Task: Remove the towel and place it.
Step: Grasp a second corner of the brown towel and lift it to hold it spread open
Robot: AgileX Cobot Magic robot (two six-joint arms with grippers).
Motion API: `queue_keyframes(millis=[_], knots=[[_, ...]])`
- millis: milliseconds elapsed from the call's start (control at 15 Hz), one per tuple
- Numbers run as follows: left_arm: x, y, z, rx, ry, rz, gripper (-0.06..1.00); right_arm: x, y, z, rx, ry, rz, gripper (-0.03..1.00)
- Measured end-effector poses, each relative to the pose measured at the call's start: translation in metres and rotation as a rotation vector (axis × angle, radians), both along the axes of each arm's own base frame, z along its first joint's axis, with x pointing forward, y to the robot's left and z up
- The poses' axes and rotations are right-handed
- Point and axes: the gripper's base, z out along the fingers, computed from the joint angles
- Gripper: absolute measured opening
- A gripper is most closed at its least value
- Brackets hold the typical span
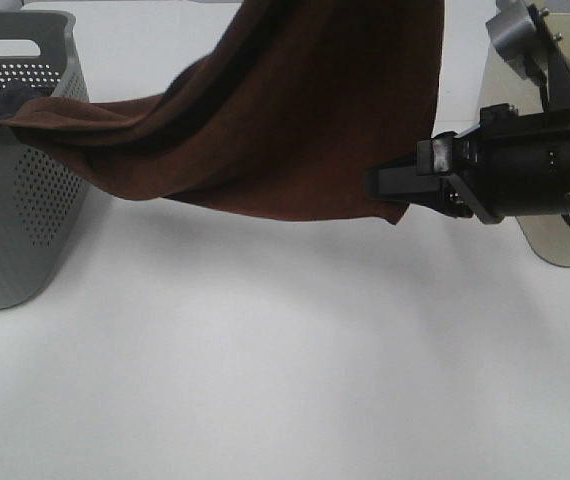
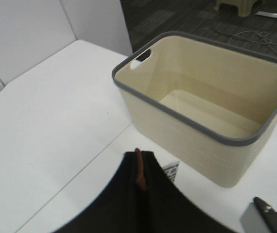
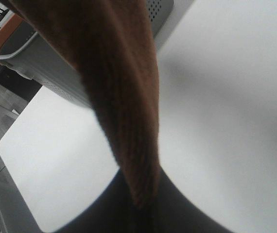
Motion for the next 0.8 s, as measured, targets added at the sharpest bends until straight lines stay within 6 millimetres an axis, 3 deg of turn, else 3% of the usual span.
queue_keyframes(millis=[200, 400, 600, 800], knots=[[0.044, 0.008, -0.036, 0.055, 0.074, 0.097, 0.00, -0.005, -0.001, 0.001, -0.035, 0.118, 0.003, 0.00], [0.063, 0.018, -0.048, 0.050, 0.110, 0.151, 0.00, 0.001, -0.006, 0.025, -0.140, 0.145, -0.006, 0.00], [0.069, 0.029, -0.045, 0.018, 0.133, 0.180, 0.00, 0.017, -0.018, 0.068, -0.364, 0.179, -0.057, 0.00], [0.067, 0.037, -0.028, -0.034, 0.091, 0.183, 0.00, 0.037, -0.036, 0.133, -0.558, 0.050, -0.200, 0.00]])
